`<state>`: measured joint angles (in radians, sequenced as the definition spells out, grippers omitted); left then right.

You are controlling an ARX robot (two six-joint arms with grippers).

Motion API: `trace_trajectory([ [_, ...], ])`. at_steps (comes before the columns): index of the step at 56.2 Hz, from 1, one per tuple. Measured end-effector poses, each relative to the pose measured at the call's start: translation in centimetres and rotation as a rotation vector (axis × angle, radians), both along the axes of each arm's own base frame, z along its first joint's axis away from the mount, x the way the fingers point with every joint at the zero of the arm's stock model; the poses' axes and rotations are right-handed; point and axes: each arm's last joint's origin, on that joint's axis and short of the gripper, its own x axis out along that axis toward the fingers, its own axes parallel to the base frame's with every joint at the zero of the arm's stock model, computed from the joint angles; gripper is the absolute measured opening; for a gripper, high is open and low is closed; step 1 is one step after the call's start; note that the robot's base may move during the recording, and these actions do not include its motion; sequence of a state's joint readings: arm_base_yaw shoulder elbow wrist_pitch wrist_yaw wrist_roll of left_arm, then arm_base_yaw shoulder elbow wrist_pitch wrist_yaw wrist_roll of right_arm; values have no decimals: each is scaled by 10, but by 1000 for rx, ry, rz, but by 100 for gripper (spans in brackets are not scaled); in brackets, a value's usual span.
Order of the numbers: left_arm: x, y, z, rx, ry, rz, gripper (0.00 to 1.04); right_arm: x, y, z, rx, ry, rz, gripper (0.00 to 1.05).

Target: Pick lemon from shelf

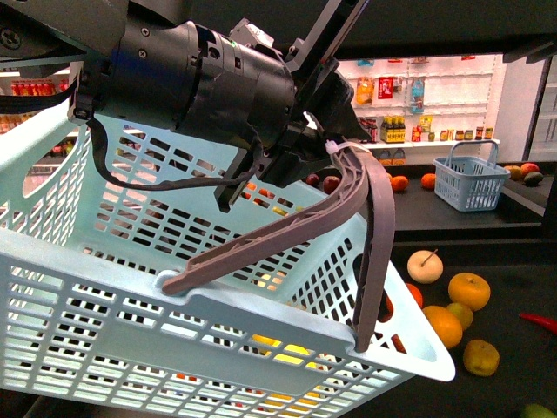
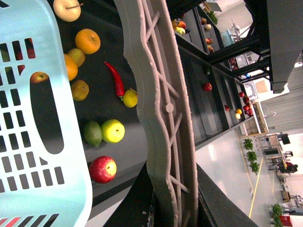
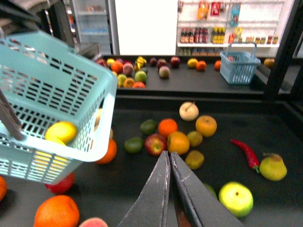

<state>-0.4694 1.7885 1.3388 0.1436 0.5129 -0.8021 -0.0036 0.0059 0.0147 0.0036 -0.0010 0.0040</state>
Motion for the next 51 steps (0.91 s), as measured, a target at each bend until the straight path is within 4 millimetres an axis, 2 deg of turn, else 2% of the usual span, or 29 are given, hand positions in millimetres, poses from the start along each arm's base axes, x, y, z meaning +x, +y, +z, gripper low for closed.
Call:
trace_trajectory([
  [17,0,0,0,0,-1,-2,11,0,0,0,-2,1,-1,8],
  [23,0,0,0,1,-1,-2,11,0,0,0,-1,1,-1,24],
  [25,0,0,0,1,-1,-1,11,0,0,0,-1,1,-1,35],
  [32,0,0,0,1,-1,-1,11,0,0,0,-1,1,-1,56],
  [38,0,0,0,0,-1,-1,11,0,0,0,-1,1,-1,80],
  [43,4,3,3,-89,-54,136,11,0,0,0,-1,1,0,102],
  [44,6,6,5,-101,-66,174,11,0,0,0,-1,1,-1,104],
  [51,18,29,5,-157,-80,349,11,0,0,0,-1,1,-1,102],
])
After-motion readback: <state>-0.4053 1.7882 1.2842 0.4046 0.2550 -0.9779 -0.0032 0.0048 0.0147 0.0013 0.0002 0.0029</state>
